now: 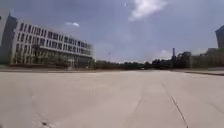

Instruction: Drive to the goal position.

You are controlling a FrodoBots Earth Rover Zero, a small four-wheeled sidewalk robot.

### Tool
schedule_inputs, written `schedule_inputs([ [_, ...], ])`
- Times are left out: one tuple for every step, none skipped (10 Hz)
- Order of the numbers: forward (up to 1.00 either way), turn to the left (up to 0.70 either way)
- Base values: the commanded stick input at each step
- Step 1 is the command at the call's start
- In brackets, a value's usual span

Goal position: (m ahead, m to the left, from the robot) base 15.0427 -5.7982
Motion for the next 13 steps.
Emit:
schedule_inputs([
  [0.70, 0.00],
  [0.70, 0.00],
  [0.70, 0.00],
  [0.70, 0.00],
  [0.70, 0.00],
  [0.70, 0.00],
  [0.70, 0.00],
  [0.70, -0.04],
  [0.70, -0.33],
  [0.70, -0.35],
  [0.70, -0.35],
  [0.70, -0.34],
  [0.70, -0.02],
])
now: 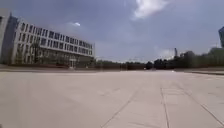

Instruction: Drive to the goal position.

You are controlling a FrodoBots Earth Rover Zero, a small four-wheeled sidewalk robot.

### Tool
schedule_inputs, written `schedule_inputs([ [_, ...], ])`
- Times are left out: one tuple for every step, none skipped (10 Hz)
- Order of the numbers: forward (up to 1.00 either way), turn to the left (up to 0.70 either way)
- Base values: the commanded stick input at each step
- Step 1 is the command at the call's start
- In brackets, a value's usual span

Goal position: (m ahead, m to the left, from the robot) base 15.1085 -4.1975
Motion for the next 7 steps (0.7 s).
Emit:
schedule_inputs([
  [0.70, 0.00],
  [0.70, 0.00],
  [0.70, 0.00],
  [0.70, 0.00],
  [0.70, 0.00],
  [0.70, 0.00],
  [0.70, 0.00],
])
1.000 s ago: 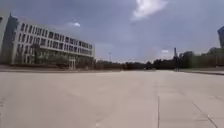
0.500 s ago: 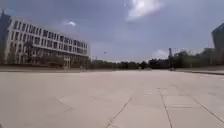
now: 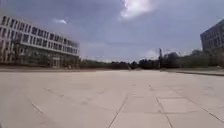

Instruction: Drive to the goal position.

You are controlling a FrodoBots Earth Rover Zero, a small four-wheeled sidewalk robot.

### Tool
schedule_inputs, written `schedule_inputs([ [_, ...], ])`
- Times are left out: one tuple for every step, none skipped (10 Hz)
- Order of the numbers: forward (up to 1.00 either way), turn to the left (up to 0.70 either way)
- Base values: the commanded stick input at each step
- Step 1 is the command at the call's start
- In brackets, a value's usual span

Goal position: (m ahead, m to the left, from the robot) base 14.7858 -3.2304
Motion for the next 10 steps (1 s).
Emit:
schedule_inputs([
  [0.70, 0.00],
  [0.70, 0.00],
  [0.70, 0.00],
  [0.70, 0.00],
  [0.70, 0.00],
  [0.70, 0.00],
  [0.70, -0.35],
  [0.70, -0.34],
  [0.70, 0.00],
  [0.70, 0.00],
])
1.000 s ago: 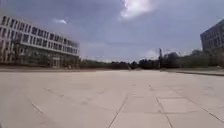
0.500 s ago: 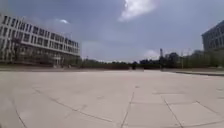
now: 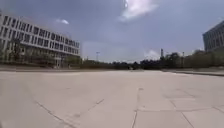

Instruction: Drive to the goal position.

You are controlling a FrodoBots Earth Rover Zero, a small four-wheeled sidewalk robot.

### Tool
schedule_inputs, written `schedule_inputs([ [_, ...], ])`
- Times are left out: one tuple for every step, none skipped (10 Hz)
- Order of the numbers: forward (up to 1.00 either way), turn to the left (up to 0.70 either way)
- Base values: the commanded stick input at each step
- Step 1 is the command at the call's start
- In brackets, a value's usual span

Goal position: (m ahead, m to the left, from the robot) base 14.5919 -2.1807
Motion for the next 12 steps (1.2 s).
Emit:
schedule_inputs([
  [0.70, 0.00],
  [0.70, 0.00],
  [0.70, 0.00],
  [0.70, 0.00],
  [0.70, 0.00],
  [0.70, 0.00],
  [0.70, 0.00],
  [0.70, 0.00],
  [0.70, 0.00],
  [0.70, 0.00],
  [0.70, 0.00],
  [0.70, 0.00],
])
